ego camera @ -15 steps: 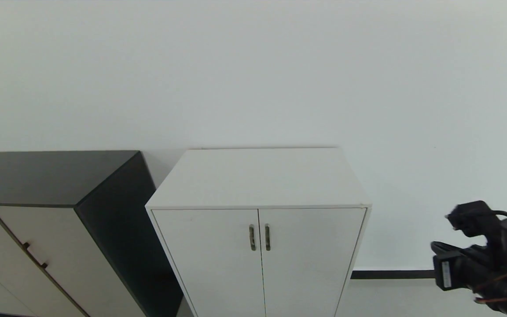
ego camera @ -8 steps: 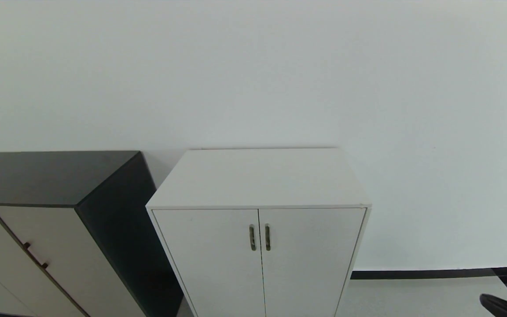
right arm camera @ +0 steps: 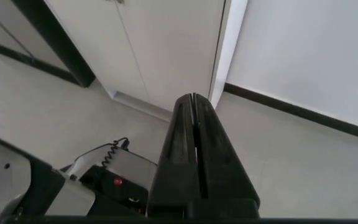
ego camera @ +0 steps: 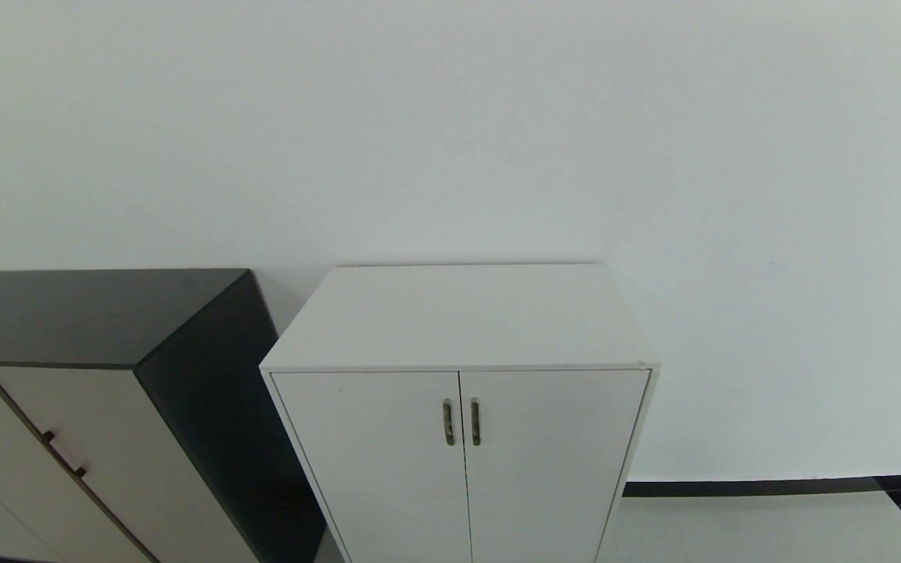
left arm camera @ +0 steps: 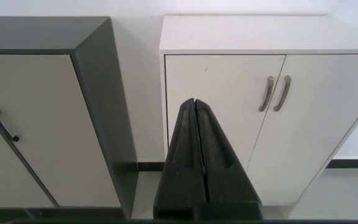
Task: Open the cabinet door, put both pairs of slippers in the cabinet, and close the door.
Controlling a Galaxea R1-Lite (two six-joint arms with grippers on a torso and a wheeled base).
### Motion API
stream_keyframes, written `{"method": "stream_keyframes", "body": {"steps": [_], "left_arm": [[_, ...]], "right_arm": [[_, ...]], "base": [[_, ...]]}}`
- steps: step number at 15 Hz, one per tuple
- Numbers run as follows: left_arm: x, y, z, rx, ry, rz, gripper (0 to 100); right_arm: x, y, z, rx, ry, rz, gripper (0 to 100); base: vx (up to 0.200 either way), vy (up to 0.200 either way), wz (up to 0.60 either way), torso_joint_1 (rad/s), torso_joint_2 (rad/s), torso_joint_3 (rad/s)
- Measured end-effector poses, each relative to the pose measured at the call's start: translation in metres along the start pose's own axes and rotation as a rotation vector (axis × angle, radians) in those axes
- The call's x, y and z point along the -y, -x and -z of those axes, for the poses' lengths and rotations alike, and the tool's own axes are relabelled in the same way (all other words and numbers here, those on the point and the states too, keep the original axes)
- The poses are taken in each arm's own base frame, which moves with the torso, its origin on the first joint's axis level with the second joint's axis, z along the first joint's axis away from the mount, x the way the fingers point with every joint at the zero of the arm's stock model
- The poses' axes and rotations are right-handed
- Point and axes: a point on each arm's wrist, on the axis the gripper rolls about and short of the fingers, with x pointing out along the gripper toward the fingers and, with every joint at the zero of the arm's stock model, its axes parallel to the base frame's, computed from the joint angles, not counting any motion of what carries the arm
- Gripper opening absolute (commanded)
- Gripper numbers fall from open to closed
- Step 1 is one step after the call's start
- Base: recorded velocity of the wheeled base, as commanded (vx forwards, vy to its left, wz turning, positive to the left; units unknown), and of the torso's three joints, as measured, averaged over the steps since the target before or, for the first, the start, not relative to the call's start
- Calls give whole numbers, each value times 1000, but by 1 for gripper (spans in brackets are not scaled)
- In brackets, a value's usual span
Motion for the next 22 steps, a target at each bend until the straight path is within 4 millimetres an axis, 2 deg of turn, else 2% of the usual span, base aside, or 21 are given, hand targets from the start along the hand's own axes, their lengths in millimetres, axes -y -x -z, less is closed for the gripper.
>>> {"method": "stream_keyframes", "body": {"steps": [2,9,17,20,22], "left_arm": [[0,0,0,0,0,0,0],[0,0,0,1,0,0,0],[0,0,0,1,2,0,0],[0,0,0,0,3,0,0],[0,0,0,0,3,0,0]], "right_arm": [[0,5,7,4,2,-6,0],[-1,14,11,117,24,-62,0],[-1,17,16,115,79,-165,0],[-1,17,16,120,43,-103,0],[0,18,16,126,-3,10,0]], "base": [[0,0,0,0,0,0],[0,0,0,0,0,0],[0,0,0,0,0,0],[0,0,0,0,0,0],[0,0,0,0,0,0]]}}
